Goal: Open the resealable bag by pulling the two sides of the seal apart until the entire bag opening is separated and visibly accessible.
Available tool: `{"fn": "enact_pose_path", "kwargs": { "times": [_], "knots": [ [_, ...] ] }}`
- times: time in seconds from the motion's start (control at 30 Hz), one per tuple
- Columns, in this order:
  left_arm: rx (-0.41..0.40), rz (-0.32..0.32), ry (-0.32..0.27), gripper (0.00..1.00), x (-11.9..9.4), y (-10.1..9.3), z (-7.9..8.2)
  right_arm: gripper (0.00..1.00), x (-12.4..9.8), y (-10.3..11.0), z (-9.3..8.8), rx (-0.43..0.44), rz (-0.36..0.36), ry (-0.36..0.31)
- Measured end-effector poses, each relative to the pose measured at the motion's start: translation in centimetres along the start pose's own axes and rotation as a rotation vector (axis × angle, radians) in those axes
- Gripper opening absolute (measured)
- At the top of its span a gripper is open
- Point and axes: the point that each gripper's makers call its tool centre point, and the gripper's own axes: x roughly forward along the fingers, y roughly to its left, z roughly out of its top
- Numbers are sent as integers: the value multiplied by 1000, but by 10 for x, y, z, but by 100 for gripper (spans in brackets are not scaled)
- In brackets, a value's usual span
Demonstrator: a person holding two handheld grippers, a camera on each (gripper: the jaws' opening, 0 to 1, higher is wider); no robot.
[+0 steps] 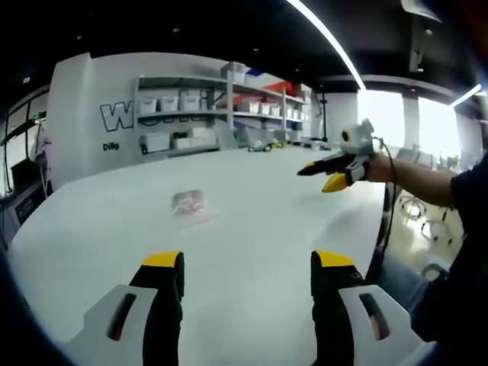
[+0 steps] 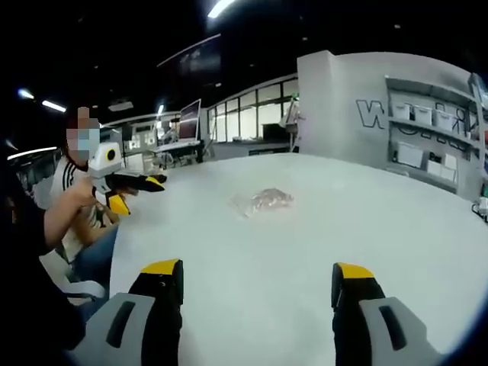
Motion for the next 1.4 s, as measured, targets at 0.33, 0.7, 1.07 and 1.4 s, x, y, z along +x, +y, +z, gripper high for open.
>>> {"fn": "enact_pose_path", "kwargs": {
  "times": [0.33, 0.7, 1.07, 1.4],
  "knots": [
    [2, 0, 3, 66, 3, 1, 0, 78, 14, -8, -1, 19, 4, -3],
    [4, -6, 6, 66, 6, 1, 1, 76, 25, -8, 1, 28, 13, -5],
    [8, -8, 11, 66, 7, 0, 1, 74, 38, -7, 3, 30, 24, -1],
    [7, -9, 16, 66, 11, 1, 0, 73, 46, -4, 5, 30, 36, -3]
  ]
}}
